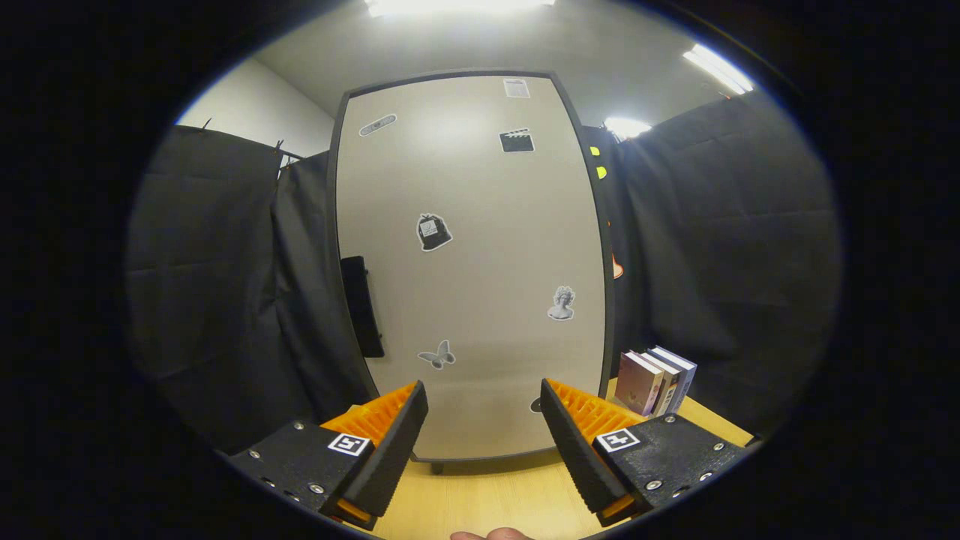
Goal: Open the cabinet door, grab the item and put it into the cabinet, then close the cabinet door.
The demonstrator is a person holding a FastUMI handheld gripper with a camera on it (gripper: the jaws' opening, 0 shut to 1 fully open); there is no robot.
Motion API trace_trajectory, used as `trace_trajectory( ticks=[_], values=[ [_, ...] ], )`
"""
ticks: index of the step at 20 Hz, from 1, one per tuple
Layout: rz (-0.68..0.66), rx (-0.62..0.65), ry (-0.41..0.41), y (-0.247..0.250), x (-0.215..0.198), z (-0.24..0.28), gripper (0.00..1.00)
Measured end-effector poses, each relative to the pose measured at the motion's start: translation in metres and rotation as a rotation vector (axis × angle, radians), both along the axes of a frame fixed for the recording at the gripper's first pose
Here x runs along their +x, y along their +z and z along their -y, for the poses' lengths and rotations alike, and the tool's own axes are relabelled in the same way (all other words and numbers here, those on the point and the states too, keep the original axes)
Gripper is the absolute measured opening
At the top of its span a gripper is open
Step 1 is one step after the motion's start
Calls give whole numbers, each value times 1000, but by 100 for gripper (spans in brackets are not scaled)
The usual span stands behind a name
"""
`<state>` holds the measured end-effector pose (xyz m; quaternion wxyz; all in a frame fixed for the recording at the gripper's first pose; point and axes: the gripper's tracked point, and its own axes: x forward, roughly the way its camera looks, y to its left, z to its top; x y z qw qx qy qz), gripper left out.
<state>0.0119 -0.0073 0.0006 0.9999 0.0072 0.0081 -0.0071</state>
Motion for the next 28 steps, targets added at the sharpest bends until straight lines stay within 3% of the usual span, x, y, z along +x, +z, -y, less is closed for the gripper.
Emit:
trace_trajectory(
  ticks=[13, 21, 23, 25, 28],
  values=[
    [31, -23, 173, 20, 67, -102, 94],
    [9, -46, 178, 13, 141, -137, 92],
    [-9, -40, 174, 8, 150, -141, 87],
    [-45, -48, 143, -1, 152, -138, 72],
    [-52, -82, 152, -5, 153, -143, 36]
  ],
)
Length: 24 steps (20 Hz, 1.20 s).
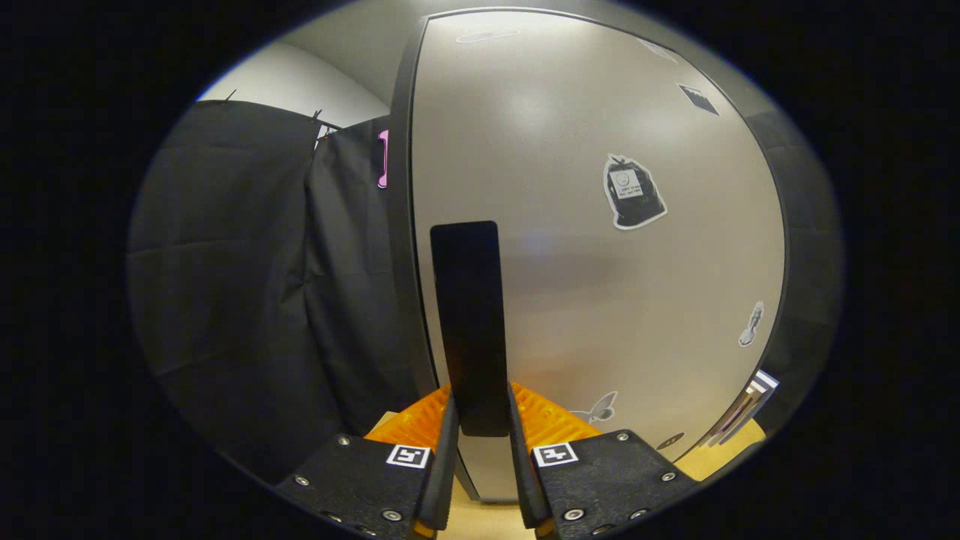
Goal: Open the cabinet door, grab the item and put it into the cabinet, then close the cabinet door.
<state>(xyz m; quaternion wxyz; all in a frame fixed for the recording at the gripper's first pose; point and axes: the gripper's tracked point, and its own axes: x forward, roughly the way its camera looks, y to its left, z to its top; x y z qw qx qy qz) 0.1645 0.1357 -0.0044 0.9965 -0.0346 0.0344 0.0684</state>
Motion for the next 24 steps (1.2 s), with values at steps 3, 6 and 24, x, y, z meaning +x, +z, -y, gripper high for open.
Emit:
trace_trajectory(
  ticks=[3, 6, 24],
  values=[
    [-5, -15, 31, 0, -4, -1, 33],
    [-8, -36, 49, 0, -11, 0, 32],
    [23, -68, 145, 1, -66, 19, 32]
  ],
)
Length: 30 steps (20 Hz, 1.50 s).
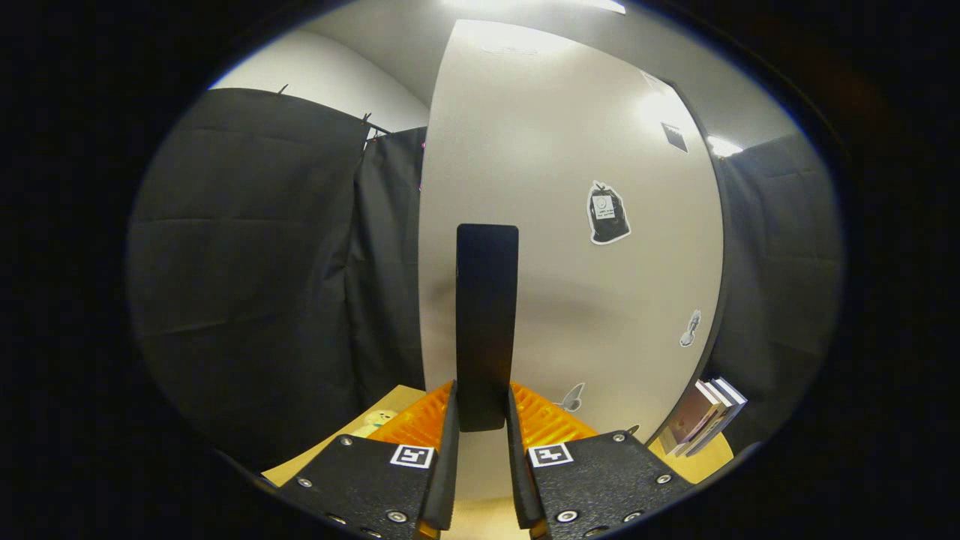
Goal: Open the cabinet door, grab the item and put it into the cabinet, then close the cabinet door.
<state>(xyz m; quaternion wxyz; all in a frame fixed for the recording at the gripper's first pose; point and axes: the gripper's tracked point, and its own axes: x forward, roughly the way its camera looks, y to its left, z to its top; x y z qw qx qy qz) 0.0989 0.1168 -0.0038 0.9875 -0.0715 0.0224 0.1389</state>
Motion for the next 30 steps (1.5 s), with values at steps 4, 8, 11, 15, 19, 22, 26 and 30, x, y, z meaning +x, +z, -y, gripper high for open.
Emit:
trace_trajectory(
  ticks=[4, 8, 11, 15, 19, 22, 26, 30],
  values=[
    [1, 10, 99, 1, -2, 4, 29],
    [-12, 16, 246, 1, -6, 9, 28],
    [-22, 5, 353, 1, -12, 15, 28],
    [-37, 9, 475, 1, -17, 27, 28],
    [-43, 18, 545, 2, -22, 43, 28],
    [-31, 12, 559, 4, -25, 54, 28],
    [-27, 17, 538, 6, -26, 67, 28],
    [-37, 24, 507, 8, -28, 80, 31]
  ],
)
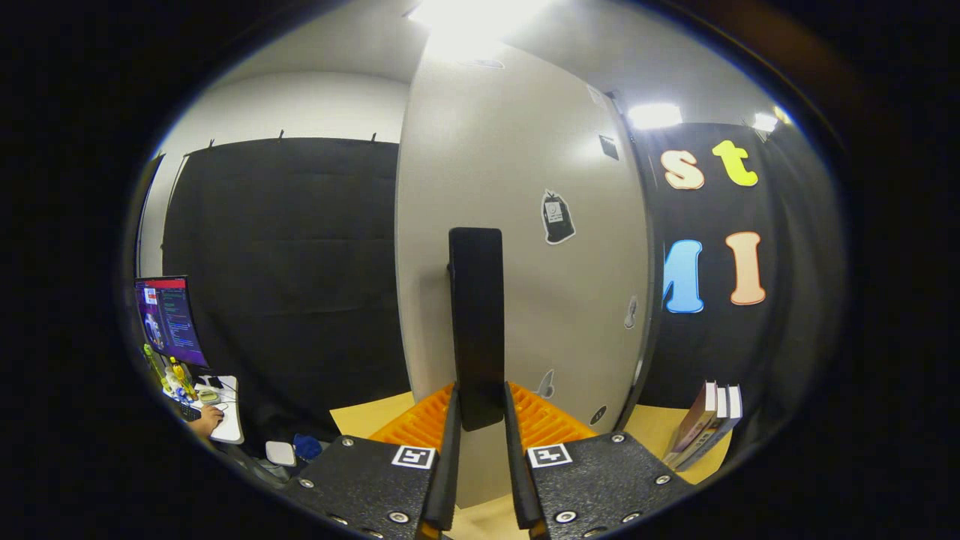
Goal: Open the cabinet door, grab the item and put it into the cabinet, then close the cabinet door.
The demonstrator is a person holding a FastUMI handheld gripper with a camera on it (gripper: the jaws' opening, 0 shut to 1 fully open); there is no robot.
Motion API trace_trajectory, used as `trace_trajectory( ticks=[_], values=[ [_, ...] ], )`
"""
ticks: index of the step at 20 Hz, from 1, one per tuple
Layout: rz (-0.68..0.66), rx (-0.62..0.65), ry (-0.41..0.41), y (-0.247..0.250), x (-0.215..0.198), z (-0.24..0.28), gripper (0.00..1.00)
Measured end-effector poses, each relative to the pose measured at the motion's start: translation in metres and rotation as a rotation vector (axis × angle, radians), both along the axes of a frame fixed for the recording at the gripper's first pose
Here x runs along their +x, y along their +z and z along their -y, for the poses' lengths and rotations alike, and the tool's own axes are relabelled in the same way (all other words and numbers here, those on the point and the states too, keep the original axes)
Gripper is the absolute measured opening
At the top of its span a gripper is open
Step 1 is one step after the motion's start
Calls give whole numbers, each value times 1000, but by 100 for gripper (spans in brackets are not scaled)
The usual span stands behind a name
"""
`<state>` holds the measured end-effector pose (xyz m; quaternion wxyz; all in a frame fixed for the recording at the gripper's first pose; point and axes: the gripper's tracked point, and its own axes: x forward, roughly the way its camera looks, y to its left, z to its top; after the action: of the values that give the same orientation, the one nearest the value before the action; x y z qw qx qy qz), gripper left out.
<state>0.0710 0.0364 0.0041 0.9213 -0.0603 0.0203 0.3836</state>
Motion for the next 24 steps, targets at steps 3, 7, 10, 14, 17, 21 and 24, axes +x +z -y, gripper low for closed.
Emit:
trace_trajectory(
  ticks=[3, 7, 10, 14, 17, 21, 24],
  values=[
    [1, 4, -71, -1, 3, 13, 35],
    [-18, 32, -163, 2, 1, 35, 56],
    [45, 1, -226, 7, 0, 54, 61],
    [28, 44, -302, 5, 4, 69, 70],
    [25, 107, -395, 6, 3, 78, 73],
    [131, 139, -576, 3, 1, 98, 84],
    [156, 120, -698, -20, -7, 101, 87]
  ],
)
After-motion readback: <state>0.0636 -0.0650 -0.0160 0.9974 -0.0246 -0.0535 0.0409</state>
